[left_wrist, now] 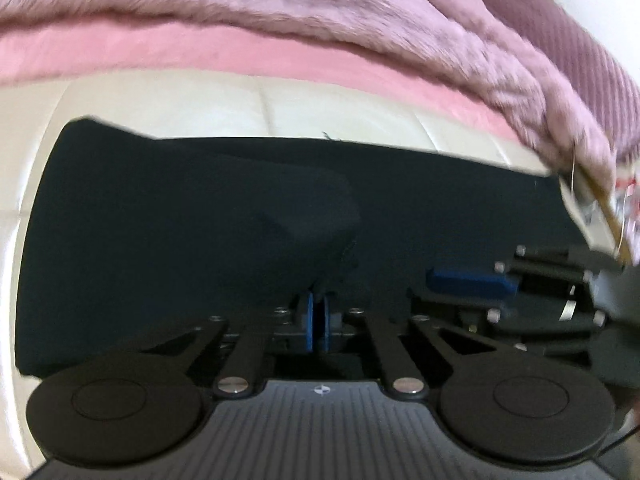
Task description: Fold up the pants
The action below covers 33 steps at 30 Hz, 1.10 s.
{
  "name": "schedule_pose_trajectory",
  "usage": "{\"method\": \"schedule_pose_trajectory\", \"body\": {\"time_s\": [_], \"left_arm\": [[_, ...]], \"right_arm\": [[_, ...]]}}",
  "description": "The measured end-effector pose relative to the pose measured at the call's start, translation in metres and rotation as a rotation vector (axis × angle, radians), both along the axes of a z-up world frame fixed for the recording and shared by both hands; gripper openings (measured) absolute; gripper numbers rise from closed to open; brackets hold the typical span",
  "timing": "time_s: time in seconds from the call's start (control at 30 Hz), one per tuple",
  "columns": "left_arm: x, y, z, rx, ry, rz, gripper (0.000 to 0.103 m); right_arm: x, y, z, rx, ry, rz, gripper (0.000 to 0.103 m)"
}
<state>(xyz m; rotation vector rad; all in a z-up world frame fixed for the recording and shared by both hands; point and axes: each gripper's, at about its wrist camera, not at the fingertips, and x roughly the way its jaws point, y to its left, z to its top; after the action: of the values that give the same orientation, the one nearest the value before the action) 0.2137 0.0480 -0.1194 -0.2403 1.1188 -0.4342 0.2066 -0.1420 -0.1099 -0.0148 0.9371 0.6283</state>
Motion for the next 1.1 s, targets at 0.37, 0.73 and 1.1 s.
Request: {"method": "schedule_pose_trajectory", "body": {"time_s": [0.37,0.73,1.1], "left_arm": [[0.001,0.013,0.055,0.004,-0.116,0.028,0.003],[0.011,-0.005,0.073,0.072,-0.118,-0.134,0.003],[-0.004,-0.035,0.025,0.178,-0.02,-0.276,0.003]], "right_arm": [[0.029,0.022,-0.009,0.085,0.08,0.037,0.021],[0.024,0.005,-0.007,0.206,0.173,0.043,0.0],[-0.003,0.017,-0.012,-0.003,0.109,0.17,0.001]]}}
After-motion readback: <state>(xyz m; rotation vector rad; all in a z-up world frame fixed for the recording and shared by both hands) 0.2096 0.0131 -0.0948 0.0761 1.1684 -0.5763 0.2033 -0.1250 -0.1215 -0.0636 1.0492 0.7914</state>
